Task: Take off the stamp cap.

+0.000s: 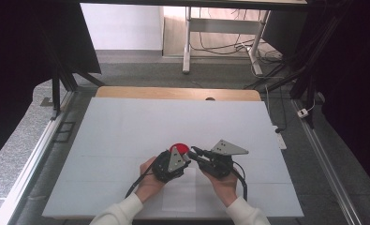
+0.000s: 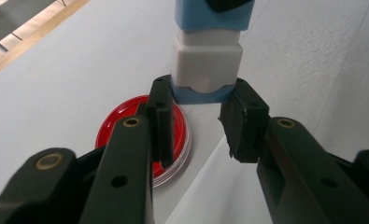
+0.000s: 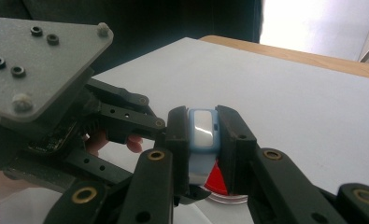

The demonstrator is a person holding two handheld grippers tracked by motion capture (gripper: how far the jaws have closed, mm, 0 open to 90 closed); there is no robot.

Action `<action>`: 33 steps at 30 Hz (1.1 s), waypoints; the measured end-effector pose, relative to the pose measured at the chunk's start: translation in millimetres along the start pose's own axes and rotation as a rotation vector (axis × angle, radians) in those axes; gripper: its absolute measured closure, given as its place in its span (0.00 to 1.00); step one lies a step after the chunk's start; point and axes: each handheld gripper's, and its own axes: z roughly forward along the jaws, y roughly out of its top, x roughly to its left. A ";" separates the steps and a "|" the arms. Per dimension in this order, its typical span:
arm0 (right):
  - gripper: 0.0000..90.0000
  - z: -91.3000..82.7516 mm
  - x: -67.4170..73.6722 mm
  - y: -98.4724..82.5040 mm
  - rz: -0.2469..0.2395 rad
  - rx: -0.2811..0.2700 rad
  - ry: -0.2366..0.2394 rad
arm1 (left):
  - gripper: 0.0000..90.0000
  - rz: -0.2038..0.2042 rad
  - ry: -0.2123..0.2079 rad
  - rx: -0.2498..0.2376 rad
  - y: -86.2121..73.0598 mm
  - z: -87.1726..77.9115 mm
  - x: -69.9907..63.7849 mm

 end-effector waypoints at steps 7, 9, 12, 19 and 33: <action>0.83 0.2 1.1 -1.1 -0.004 -0.007 -0.009 | 0.73 -0.052 -0.035 -0.008 -1.3 1.1 2.6; 0.83 0.0 1.7 -1.5 -0.001 -0.006 -0.011 | 0.73 -0.062 -0.044 -0.009 -1.5 1.0 3.2; 0.83 -0.1 2.1 -1.5 -0.003 -0.007 -0.012 | 0.73 -0.067 -0.046 -0.011 -1.5 0.8 3.2; 0.83 0.1 3.1 -2.1 -0.007 -0.007 -0.017 | 0.73 -0.081 -0.061 -0.010 -2.2 1.7 3.7; 0.83 0.1 2.3 -1.6 -0.012 0.004 -0.014 | 0.73 -0.012 -0.013 0.005 -1.9 1.5 0.1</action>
